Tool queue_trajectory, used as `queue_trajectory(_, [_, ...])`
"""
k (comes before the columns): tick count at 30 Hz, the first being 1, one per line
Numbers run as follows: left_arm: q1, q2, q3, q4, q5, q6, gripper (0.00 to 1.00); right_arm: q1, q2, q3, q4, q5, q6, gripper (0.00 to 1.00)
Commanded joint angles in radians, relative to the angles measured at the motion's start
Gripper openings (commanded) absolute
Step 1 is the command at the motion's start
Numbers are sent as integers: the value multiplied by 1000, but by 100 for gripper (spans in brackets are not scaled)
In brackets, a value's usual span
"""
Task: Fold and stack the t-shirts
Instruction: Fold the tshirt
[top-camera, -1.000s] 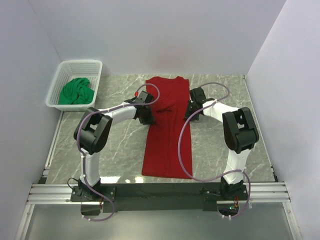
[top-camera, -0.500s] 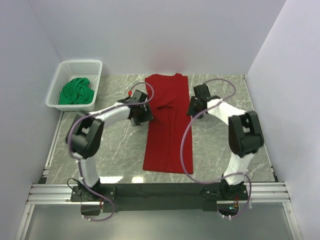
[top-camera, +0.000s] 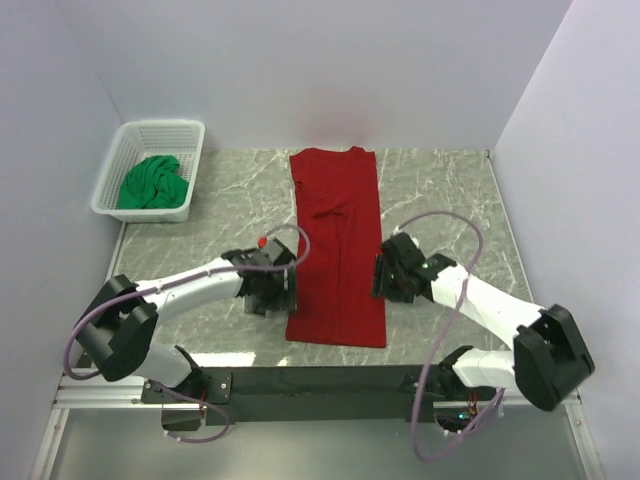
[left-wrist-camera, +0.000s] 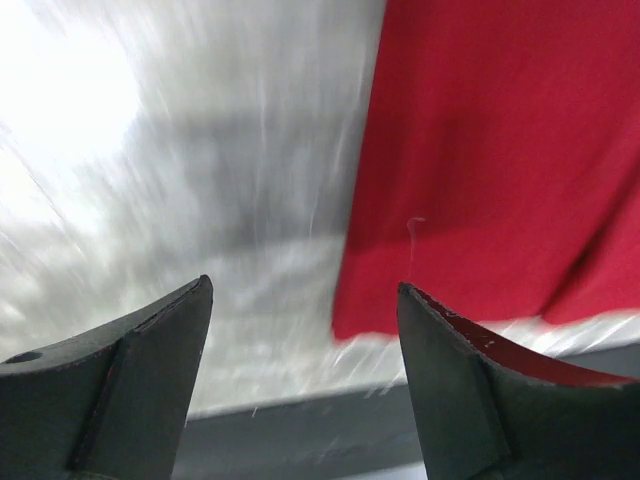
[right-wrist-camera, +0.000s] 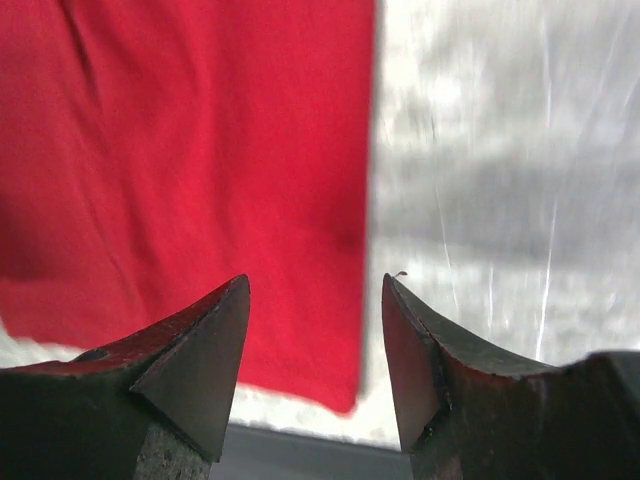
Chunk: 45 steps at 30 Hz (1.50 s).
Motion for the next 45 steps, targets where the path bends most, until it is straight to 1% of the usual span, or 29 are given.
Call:
queue_trajectory(1, [-84,-44,-51,-43,14,-64,79,43,-98,-64,-48,18,65,63])
queue_trajectory(4, [-123,-25,-56,-45,0,-90,77,58,-147,-131,-56,6,75,59])
queue_trajectory(5, [-139,-19,-49,-45,-7,-93,77,58,-155,-153,-62,3,78,55])
queue_trajectory(6, [-146,-1,-37,-49,-10,-97,76,61,-162,-159,-65,3,78,54])
queue_trajectory(15, [-189,71,4,-37,-39,-117,70,78,-156,-188,-88,-18,75,55])
queue_trajectory(22, [-230,139,30,-43,-52,-129,66,118,-130,-187,-102,-26,88,58])
queue_trajectory(28, [-244,163,33,-42,-46,-133,52,158,-109,-183,-128,-24,116,60])
queue_trajectory(32, [-248,168,38,-34,-38,-123,41,187,-93,-179,-140,-23,133,60])
queue_trajectory(34, [-248,173,43,-32,-38,-120,38,204,-95,-170,-152,-20,142,59])
queue_trajectory(35, [-248,179,47,-34,-33,-117,32,207,-93,-168,-155,-20,145,58])
queue_trajectory(37, [-250,180,49,-32,-33,-112,30,214,-89,-168,-152,-26,147,57])
queue_trajectory(40, [-250,183,52,-34,-33,-109,24,225,-70,-167,-149,-38,145,56])
queue_trajectory(45, [-250,179,50,-37,-35,-109,24,253,-24,-156,-143,-47,141,52])
